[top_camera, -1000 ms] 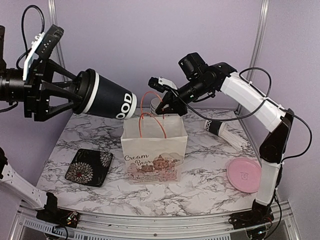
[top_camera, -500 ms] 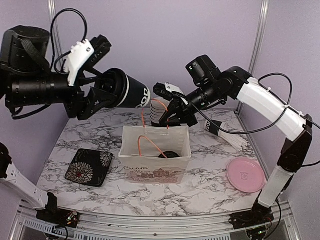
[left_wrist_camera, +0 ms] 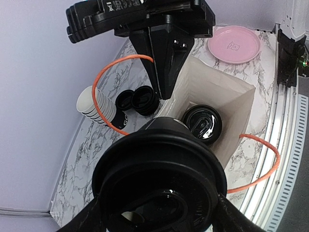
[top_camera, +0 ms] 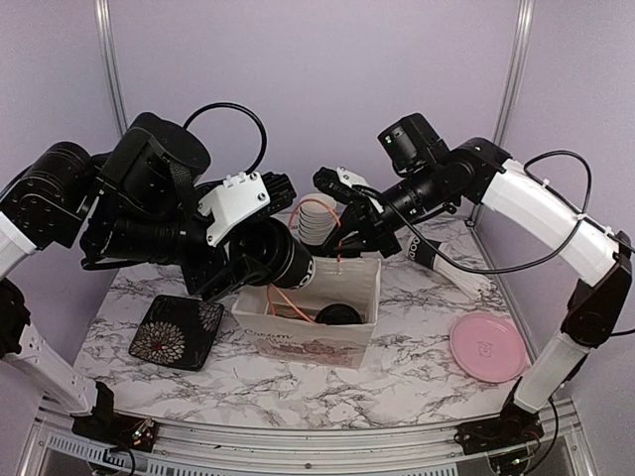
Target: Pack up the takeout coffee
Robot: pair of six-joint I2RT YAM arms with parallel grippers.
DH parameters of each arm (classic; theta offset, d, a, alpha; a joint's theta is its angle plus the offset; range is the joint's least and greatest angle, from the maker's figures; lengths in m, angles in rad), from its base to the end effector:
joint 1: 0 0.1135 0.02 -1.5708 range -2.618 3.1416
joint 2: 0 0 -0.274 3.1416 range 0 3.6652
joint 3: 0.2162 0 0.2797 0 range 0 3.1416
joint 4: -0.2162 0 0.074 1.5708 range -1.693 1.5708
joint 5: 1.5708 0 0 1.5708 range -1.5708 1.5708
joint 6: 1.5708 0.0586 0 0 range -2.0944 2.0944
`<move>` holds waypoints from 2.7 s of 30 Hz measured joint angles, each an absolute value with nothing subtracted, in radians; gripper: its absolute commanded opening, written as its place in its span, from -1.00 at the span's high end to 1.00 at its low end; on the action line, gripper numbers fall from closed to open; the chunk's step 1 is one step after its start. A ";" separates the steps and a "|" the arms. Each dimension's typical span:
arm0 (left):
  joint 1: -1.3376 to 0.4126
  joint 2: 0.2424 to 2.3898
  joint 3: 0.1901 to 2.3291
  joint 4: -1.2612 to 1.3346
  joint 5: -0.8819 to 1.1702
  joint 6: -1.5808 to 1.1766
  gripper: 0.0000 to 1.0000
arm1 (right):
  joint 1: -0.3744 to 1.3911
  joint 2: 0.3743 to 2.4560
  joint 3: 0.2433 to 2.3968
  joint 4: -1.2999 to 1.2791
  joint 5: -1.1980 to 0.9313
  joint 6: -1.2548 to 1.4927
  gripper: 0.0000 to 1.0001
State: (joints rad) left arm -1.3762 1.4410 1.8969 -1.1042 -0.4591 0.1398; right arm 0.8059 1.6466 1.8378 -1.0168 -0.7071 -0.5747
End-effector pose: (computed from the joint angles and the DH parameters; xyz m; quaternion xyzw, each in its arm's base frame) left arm 0.0843 -0.2935 0.4829 0.5259 0.7029 -0.0851 0.4713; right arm 0.2343 0.2990 0.4104 -0.6536 0.5935 0.3597 0.3020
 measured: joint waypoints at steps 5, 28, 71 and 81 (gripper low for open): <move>-1.371 1.460 1.880 -1.105 -0.452 0.147 -0.12 | 0.806 1.647 1.838 -1.017 -0.737 -0.575 0.95; -1.232 1.516 1.723 -1.071 -0.180 0.266 -0.06 | 0.811 1.685 1.900 -1.079 -0.794 -0.631 -0.19; -1.603 1.403 1.452 -1.059 -0.543 0.032 0.01 | 0.748 2.186 1.964 -0.915 -0.476 -0.493 -0.08; -1.608 1.412 1.414 -1.047 -0.623 0.073 0.02 | 0.753 2.231 1.964 -0.905 -0.465 -0.486 -0.08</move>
